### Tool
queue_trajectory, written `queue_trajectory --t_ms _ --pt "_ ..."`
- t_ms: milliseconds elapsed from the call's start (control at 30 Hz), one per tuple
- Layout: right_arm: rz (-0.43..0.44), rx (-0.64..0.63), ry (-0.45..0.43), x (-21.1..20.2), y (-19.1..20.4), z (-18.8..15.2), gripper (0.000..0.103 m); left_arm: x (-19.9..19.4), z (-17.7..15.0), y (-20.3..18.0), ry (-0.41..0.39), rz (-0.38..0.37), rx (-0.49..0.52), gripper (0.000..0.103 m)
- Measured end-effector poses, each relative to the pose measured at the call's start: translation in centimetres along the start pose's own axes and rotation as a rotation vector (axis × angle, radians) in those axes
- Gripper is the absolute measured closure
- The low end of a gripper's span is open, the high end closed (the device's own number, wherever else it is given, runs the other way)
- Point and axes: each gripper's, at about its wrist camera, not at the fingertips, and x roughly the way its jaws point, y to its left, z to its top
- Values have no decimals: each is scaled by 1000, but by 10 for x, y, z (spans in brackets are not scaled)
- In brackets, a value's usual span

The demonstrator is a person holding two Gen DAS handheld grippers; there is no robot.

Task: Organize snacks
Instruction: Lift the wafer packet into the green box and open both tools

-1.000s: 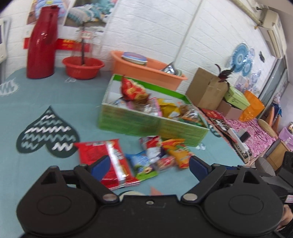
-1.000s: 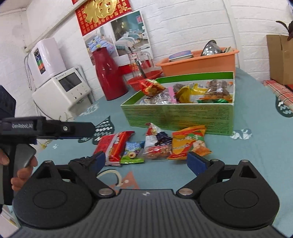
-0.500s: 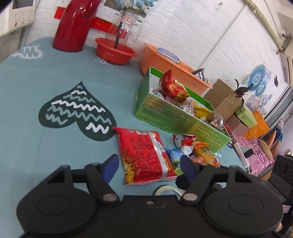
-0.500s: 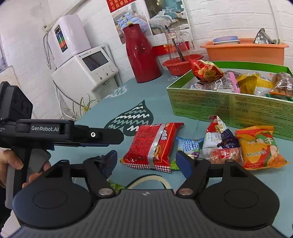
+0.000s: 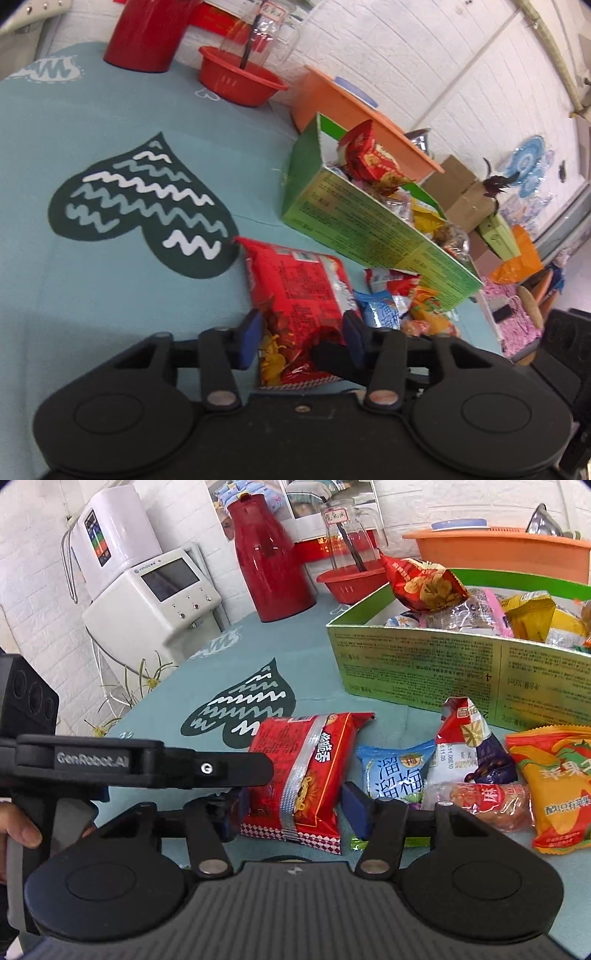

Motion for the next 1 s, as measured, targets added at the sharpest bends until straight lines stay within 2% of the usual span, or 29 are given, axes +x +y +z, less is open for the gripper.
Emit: queue_trajectory --t_ms 33,100,300,467,700,833,1000 --pt "-6 -2 3 -2 1 -1 27 -1 -1 -4 -8 19 19 44" --pt "0 -5 -8 -10 2 -1 36 -8 -2 -8 -16 13 24 46" --pt "-15 -61 -132 -50 9 9 38 -33 10 -42 -100 -32 73 46" --pt "-43 -89 -250 -81 2 31 38 -38 36 -76 -158 -89 112 46" --pt "-110 -73 -348 -100 -29 59 39 -9 72 -122 -182 -132 195 46" --pt "-130 -59 -388 -103 -52 72 39 17 90 -133 -193 -164 204 46" --pt "-148 -30 -415 -92 -82 87 39 50 110 -142 -192 -167 214 46"
